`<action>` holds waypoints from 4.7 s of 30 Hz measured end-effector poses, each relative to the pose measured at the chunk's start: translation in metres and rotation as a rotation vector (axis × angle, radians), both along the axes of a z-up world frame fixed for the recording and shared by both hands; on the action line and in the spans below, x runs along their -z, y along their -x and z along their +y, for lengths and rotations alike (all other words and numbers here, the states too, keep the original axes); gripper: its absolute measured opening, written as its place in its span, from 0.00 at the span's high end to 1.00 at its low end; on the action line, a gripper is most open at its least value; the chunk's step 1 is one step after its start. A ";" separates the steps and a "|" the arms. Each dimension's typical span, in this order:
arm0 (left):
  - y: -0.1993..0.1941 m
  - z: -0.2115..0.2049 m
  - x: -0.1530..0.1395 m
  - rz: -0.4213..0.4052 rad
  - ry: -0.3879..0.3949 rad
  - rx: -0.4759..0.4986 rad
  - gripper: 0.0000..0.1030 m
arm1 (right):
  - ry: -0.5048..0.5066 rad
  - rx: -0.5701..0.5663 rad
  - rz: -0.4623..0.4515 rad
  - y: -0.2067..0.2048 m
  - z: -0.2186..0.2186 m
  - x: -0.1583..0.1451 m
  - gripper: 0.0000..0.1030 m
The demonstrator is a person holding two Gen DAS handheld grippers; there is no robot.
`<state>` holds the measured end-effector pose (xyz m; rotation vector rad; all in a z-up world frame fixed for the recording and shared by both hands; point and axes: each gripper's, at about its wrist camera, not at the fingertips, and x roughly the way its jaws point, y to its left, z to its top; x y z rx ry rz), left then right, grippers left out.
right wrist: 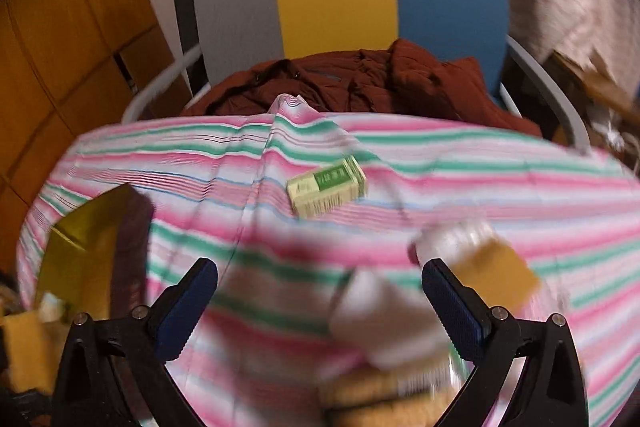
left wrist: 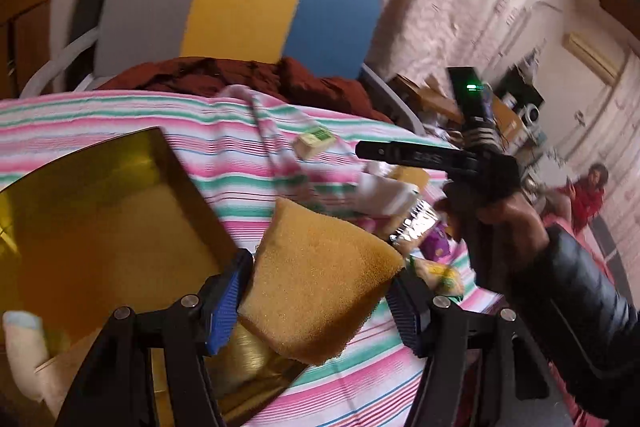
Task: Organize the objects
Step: 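Grasp the yellow sponge with the left gripper while the right grasps the small green box, then lower the sponge and green box into the gold tray and open both grippers, then reach the left gripper to the pile and grasp the cracker packet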
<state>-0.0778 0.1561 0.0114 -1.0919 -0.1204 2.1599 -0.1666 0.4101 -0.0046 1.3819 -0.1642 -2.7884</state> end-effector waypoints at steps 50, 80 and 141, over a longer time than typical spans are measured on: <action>0.028 -0.209 0.005 -0.004 0.089 -0.587 0.18 | 0.207 -0.472 0.033 -0.032 -0.247 -0.054 0.00; -0.042 -0.132 -0.015 0.179 0.253 -0.444 0.18 | -0.030 -0.255 0.126 -0.128 -0.178 -0.037 0.00; -0.015 0.258 0.088 0.127 0.350 0.458 0.47 | 0.320 0.541 0.064 -0.171 0.143 0.000 0.00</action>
